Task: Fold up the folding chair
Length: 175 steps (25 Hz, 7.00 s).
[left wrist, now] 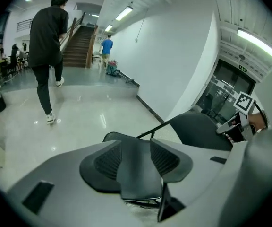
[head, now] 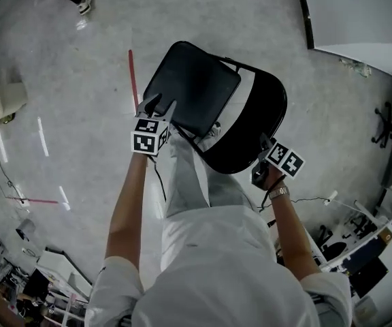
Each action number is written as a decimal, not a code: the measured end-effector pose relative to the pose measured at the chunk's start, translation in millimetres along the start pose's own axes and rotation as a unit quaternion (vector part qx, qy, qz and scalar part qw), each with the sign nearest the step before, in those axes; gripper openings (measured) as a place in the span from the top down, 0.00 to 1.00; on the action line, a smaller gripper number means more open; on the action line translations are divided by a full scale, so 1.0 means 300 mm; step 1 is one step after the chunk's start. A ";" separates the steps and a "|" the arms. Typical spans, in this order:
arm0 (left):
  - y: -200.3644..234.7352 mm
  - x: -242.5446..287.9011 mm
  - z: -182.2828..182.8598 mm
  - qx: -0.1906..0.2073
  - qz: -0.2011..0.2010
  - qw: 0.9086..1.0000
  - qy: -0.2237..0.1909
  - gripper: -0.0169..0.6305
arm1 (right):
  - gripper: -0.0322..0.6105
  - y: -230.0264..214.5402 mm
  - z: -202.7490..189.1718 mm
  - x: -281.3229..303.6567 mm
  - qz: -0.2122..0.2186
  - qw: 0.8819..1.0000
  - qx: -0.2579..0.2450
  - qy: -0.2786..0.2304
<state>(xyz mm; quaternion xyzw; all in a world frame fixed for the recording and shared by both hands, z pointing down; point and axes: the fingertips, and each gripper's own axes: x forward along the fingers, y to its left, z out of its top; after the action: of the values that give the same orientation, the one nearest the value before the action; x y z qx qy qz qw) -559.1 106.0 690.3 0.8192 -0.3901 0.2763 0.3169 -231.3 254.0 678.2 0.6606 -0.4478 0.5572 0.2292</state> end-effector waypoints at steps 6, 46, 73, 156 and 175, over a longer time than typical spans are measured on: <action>0.221 0.217 -0.216 -0.016 0.000 0.996 0.082 0.67 | 0.67 0.032 -0.020 0.135 -0.019 0.999 -0.023 0.026; 0.267 0.710 -0.531 -0.113 0.018 0.974 0.197 0.67 | 0.76 0.062 1.004 0.516 0.112 0.918 -0.356 0.135; 0.528 1.159 -0.328 -0.370 0.057 0.921 0.107 0.67 | 0.76 0.628 1.532 0.834 0.146 0.827 -0.518 0.163; 0.108 1.575 0.420 -0.503 -0.034 0.863 -0.038 0.41 | 0.68 0.266 2.500 1.295 0.306 0.781 -0.479 0.258; -0.022 1.609 0.618 -0.467 0.105 0.876 0.057 0.48 | 0.68 0.319 2.554 1.044 0.227 0.785 -0.542 0.197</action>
<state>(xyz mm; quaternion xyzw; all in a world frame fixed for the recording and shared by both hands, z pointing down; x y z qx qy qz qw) -253.6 -250.8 906.2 0.5130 -0.5387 0.1400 0.6535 87.6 -513.0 744.6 0.1834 -0.7582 0.3766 0.4997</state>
